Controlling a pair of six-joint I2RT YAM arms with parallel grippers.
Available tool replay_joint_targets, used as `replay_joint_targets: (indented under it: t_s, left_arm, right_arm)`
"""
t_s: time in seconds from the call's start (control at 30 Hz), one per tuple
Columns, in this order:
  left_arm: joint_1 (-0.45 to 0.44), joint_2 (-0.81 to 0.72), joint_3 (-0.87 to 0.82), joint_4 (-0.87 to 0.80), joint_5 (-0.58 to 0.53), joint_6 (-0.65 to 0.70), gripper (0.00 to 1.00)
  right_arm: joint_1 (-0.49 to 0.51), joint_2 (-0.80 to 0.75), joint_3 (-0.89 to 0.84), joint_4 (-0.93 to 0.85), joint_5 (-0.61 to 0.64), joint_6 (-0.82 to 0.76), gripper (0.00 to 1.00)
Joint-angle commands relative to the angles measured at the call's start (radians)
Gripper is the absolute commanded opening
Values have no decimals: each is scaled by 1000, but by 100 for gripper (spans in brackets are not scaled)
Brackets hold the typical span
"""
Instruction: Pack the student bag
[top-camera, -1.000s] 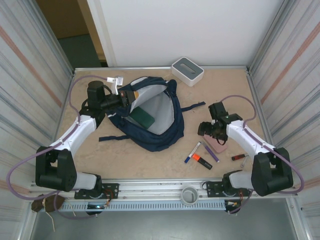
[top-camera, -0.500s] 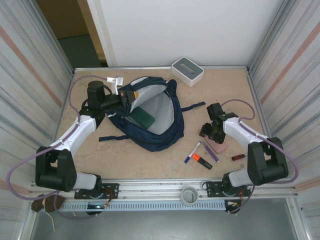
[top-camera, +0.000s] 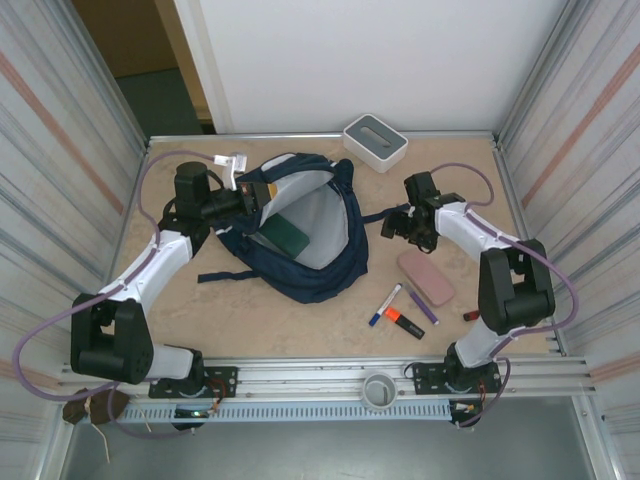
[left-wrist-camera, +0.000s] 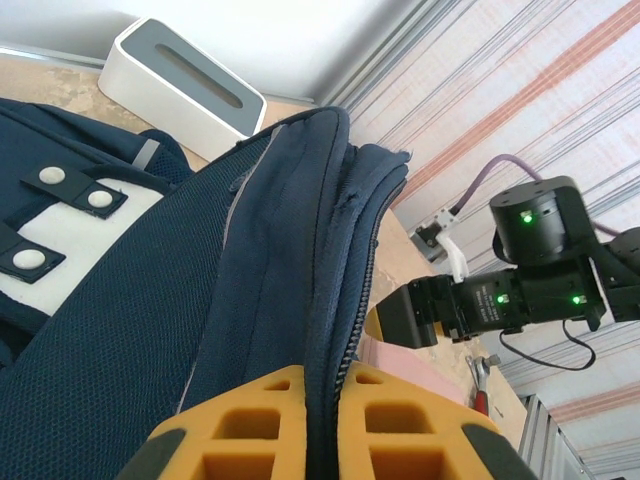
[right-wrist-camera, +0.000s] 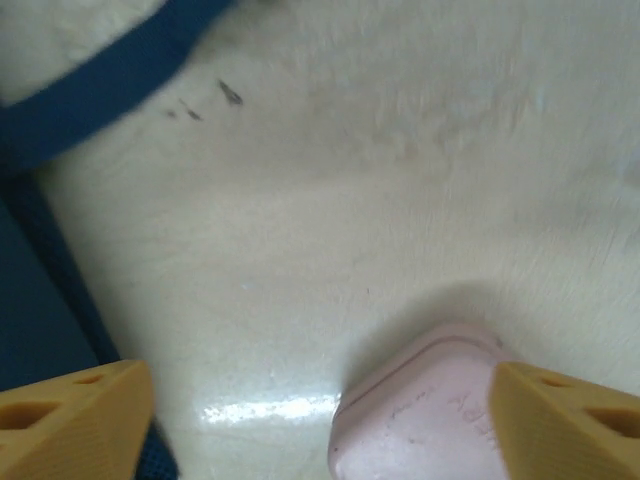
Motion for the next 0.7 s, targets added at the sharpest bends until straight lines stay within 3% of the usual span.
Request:
replay_joint_targets:
  t_s: [0.0, 0.1, 0.4, 0.67]
  left_arm:
    - [9, -28, 8, 14, 3, 18, 0]
    - [8, -21, 10, 19, 7, 14, 0]
    - [10, -19, 5, 24, 13, 16, 0]
    - [9, -23, 5, 25, 20, 17, 0]
  right_arm:
    - [13, -51, -19, -83, 112, -156, 94]
    - [22, -64, -40, -137, 108, -209, 100]
    - [46, 23, -45, -206, 75, -298, 99]
    - [-16, 147, -7, -190, 91, -328, 99]
